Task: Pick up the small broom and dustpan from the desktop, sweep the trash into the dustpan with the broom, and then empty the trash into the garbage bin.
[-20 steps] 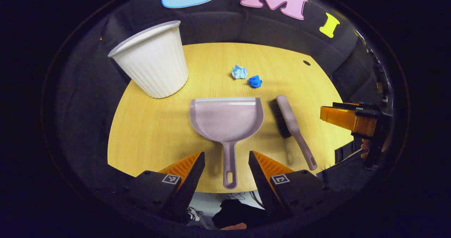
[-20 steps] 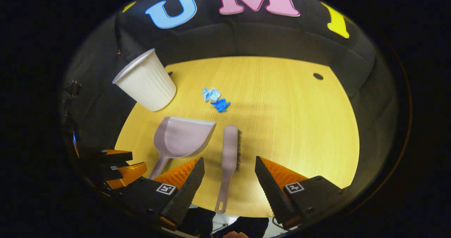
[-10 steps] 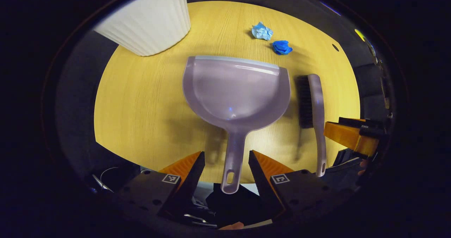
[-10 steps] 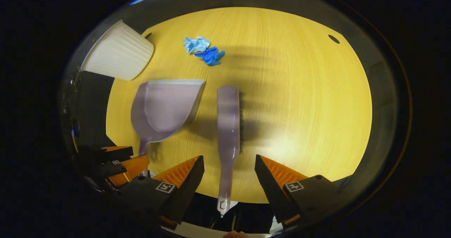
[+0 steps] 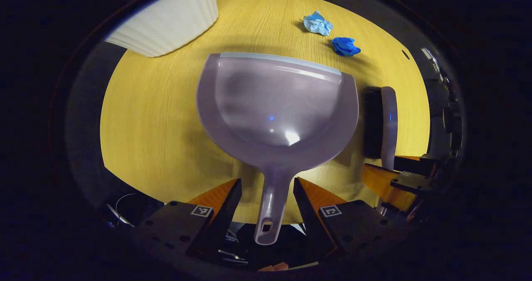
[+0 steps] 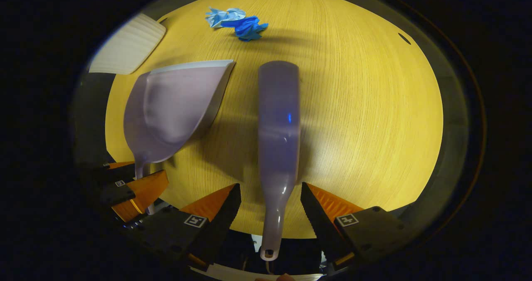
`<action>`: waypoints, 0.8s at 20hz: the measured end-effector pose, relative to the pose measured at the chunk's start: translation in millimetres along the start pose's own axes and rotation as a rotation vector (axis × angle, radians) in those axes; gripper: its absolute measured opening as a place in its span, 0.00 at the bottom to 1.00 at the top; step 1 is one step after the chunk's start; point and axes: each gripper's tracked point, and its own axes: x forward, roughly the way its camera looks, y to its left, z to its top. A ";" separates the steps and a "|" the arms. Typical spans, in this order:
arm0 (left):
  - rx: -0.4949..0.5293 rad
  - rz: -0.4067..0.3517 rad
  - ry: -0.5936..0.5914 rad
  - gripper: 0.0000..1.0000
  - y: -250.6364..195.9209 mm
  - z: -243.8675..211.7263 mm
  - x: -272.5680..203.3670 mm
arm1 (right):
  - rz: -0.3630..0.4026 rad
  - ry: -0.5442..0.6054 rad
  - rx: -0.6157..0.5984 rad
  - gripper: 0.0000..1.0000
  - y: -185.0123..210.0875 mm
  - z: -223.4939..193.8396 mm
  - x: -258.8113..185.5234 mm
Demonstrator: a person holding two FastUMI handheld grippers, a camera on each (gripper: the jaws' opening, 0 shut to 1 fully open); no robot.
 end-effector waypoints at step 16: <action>0.119 0.005 -0.017 0.49 -13.3 25.8 15.1 | -0.003 -0.008 -0.002 0.34 -6.9 2.0 7.7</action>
